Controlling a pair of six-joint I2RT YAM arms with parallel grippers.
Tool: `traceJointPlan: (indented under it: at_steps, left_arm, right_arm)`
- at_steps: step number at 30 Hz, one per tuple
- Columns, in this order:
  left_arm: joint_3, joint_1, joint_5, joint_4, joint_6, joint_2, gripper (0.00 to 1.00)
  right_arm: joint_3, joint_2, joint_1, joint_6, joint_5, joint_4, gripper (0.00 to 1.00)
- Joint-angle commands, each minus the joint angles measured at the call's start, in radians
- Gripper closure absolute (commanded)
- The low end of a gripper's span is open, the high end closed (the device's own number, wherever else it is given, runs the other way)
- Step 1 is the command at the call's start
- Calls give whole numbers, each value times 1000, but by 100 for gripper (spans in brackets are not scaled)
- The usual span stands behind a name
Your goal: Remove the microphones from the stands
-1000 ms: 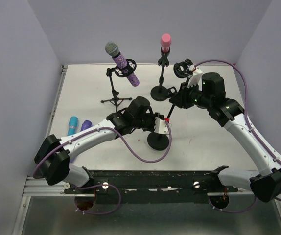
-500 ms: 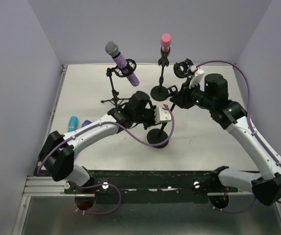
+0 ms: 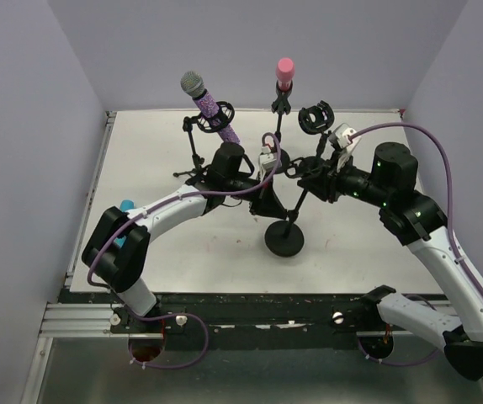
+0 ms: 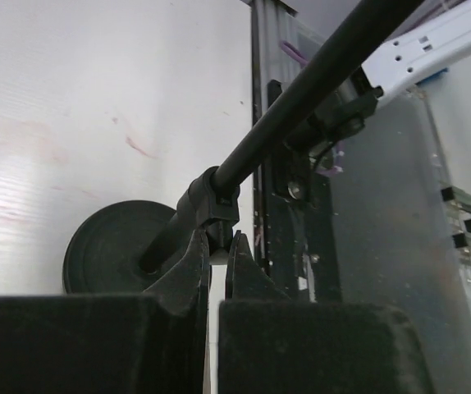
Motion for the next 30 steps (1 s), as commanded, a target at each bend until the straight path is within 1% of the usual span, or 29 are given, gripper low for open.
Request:
traceJointPlan:
  at_steps: [1,3,4,5,6,8,10,12,14,17,18,20,22,24,27,30]
  left_arm:
    - [15,-3,155,10,-87,27,93]
    - [24,-8,94,-39,-63,18,63]
    - [32,-12,50,-77,-40,12,52]
    - [35,-15,14,-111,-9,-3,47]
    - [34,-14,-13,-134,18,-17,45]
    - [34,-14,-70,-193,127,-60,41]
    - [31,-19,-137,-261,274,-114,35]
    - [0,-32,-217,-301,450,-172,34]
    - [-66,-69,-329,-283,662,-243,34]
    - [-219,-127,-463,-133,971,-356,34]
    - [-259,-144,-483,-60,1083,-379,34]
    - [-333,-166,-495,48,1246,-404,34]
    - [-362,-183,-488,107,1362,-395,33]
    - [-373,-193,-468,128,1474,-372,33]
    - [-393,-213,-457,211,1545,-337,34]
    - [-384,-223,-438,216,1586,-310,34]
  right_arm:
    - [-1,-27,-1,-89,-38,4,99]
    - [-4,-31,-1,-96,-31,-3,99]
    - [-7,-33,-1,-96,-22,-5,99]
    - [-11,-36,-2,-90,-12,-2,99]
    - [-17,-38,-1,-82,1,0,99]
    - [-21,-39,-1,-63,17,0,99]
    - [-24,-36,-1,-50,26,0,99]
    - [-28,-33,-1,-44,23,4,99]
    - [-31,-28,-1,-37,18,10,99]
    - [-30,-15,-1,-21,5,14,99]
    - [-28,-9,-1,-14,-3,14,99]
    - [-27,-1,-1,1,-17,14,99]
    - [-28,5,-1,12,-26,11,99]
    - [-31,7,-1,24,-25,11,99]
    - [-33,11,-1,29,-29,11,99]
    - [-31,13,-1,33,-29,9,99]
